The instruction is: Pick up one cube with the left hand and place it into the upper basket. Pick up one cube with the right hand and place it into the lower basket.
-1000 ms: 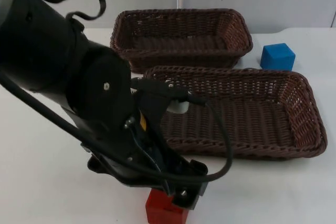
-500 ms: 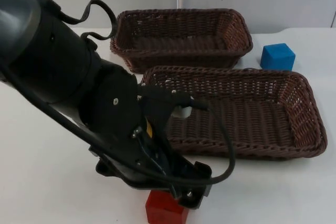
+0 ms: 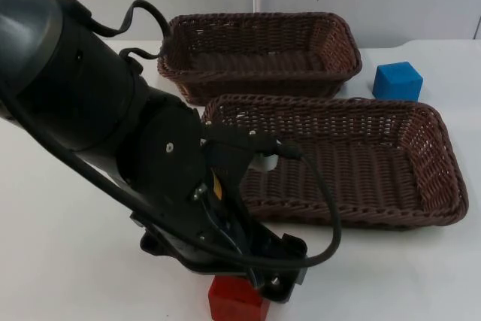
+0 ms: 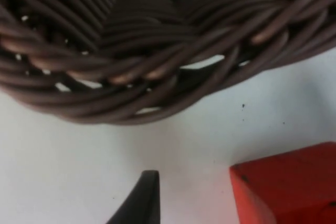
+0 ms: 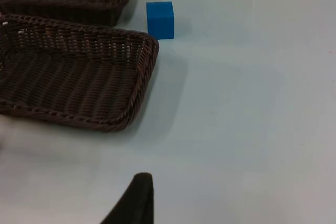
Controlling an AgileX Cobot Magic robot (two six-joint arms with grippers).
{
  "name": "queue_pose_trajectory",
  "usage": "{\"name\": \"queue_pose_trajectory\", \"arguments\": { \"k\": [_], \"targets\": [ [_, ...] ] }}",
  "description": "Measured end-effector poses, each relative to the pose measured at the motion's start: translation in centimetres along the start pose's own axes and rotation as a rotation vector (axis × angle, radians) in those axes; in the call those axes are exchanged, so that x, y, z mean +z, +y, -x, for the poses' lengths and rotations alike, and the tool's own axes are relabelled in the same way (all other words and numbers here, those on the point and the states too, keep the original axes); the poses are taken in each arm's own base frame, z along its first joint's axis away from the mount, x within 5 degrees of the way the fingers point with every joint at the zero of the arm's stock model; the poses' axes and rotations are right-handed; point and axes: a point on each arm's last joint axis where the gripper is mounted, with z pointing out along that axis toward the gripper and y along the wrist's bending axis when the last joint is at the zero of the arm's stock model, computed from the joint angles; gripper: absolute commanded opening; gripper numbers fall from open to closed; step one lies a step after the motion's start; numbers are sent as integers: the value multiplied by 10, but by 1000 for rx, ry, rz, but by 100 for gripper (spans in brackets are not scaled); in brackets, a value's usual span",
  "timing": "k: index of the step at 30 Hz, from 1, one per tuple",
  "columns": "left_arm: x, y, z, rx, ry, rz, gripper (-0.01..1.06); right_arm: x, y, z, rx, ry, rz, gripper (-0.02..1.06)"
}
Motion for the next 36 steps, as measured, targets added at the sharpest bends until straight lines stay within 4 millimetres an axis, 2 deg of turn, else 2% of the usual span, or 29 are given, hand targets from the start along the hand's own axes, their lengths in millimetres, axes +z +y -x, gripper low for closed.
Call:
{"name": "queue_pose_trajectory", "arguments": {
  "k": [8,10,12,13,16,17,22,23,24,28,30,34,36],
  "targets": [
    [0,0,0,-8,1,-5,103,0,0,0,0,0,0,105],
    [0,-1,0,-5,1,-6,97,0,0,0,0,0,0,105],
    [0,-2,-1,-7,2,-8,85,0,0,0,0,0,0,105],
    [0,-2,-1,-6,2,-8,85,0,0,0,0,0,0,105],
    [0,-2,-1,-6,2,-8,54,0,0,0,0,0,0,105],
    [0,-2,-1,-7,2,-8,54,0,0,0,0,0,0,105],
    [0,-2,0,-7,0,-9,9,0,0,0,0,0,0,105],
    [0,-2,0,-7,0,-9,9,0,0,0,0,0,0,105],
    [0,-2,0,-7,0,-9,1,0,0,0,0,0,0,105],
    [-1,-2,0,-7,2,-9,0,0,0,0,0,0,0,105],
    [-8,-3,1,-7,-8,-15,0,0,0,0,0,0,0,105],
    [-28,-6,7,-5,-54,-34,0,0,0,0,0,0,0,105],
    [-47,-9,12,-2,-99,-53,0,0,0,0,0,0,0,105]
  ]
}}
